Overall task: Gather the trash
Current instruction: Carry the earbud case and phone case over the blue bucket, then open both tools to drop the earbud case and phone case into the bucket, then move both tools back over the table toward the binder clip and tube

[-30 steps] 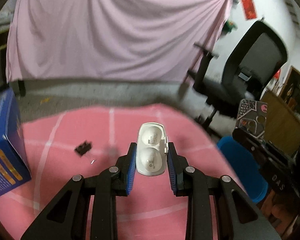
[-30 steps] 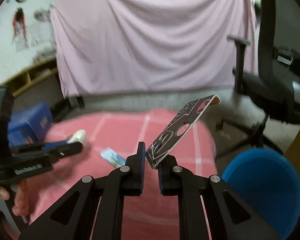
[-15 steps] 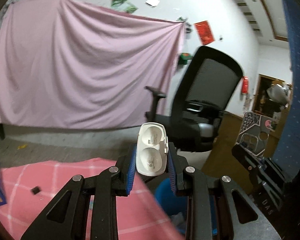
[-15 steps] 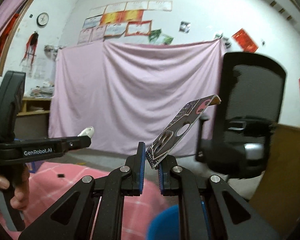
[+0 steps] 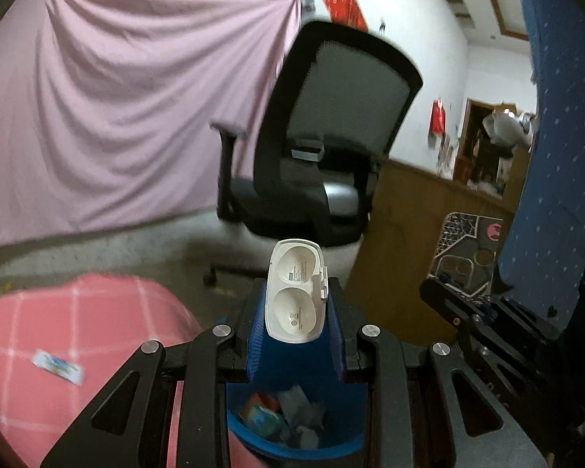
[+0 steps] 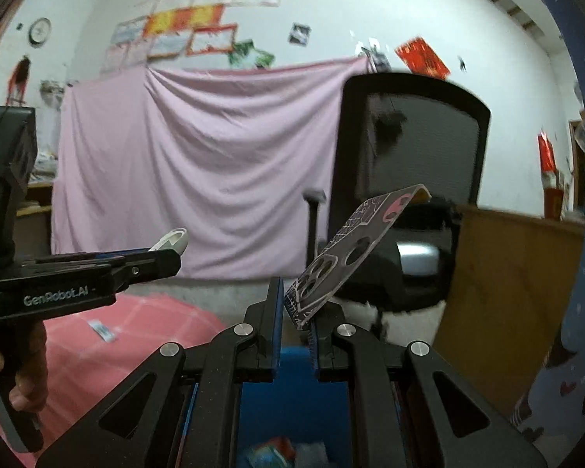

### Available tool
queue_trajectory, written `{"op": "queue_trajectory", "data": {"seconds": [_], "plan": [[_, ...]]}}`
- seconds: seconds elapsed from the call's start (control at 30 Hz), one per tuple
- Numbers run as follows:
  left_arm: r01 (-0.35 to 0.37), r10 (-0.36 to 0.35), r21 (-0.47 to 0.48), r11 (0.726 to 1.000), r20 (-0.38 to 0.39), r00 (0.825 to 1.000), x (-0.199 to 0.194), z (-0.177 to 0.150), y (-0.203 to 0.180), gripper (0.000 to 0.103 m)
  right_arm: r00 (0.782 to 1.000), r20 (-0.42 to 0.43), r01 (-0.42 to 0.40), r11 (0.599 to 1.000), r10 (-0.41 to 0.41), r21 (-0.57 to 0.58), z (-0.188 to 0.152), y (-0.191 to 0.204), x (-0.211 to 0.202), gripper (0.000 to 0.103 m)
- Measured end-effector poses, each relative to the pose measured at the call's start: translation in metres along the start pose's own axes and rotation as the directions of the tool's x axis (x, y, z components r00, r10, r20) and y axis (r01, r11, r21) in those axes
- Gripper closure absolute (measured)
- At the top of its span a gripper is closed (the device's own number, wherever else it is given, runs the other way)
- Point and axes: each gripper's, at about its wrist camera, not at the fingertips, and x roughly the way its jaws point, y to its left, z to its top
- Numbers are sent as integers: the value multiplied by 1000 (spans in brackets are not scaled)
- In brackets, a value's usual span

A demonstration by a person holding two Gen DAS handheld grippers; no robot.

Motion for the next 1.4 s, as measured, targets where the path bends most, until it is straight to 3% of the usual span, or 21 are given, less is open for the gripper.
{"op": "queue_trajectory", "data": {"seconds": [0.2, 0.43, 0.53, 0.6, 0.67, 0.97, 1.07, 1.23, 1.3, 1.4], "plan": [[10, -20, -72, 997, -146, 989, 33, -17, 2, 78, 987, -161, 7, 999, -2, 32, -23, -22, 20, 93], [-15, -16, -118, 993, -252, 968, 51, -31, 16, 78, 958, -286, -5, 996, 30, 86, -40, -35, 43, 92], [-18, -19, -134, 991, -275, 961, 54, -35, 21, 78, 951, -309, -5, 996, 33, 92, -46, -35, 47, 85], [-21, -20, -139, 990, -291, 956, 56, -37, 24, 77, 947, -318, -8, 995, 38, 97, -48, -35, 49, 74], [-29, -17, -144, 989, -304, 952, 56, -38, 27, 75, 946, -321, -16, 994, 51, 110, -49, -35, 50, 74], [-57, 5, -170, 984, -290, 957, 45, -36, 43, 62, 944, -319, -31, 986, 82, 163, -50, -37, 53, 67], [-66, 19, -166, 984, -267, 963, 37, -34, 45, 60, 953, -294, -24, 985, 75, 174, -46, -37, 50, 61], [-94, 60, -164, 982, -202, 978, 14, -26, 52, 47, 970, -238, -9, 982, 54, 188, -33, -34, 44, 52], [-114, 87, -163, 980, -164, 983, 2, -21, 57, 45, 977, -210, -1, 980, 44, 199, -26, -32, 42, 38], [-157, 142, -153, 976, -106, 984, -16, -14, 64, 29, 988, -153, -2, 976, 36, 220, -16, -28, 36, 26]]}}
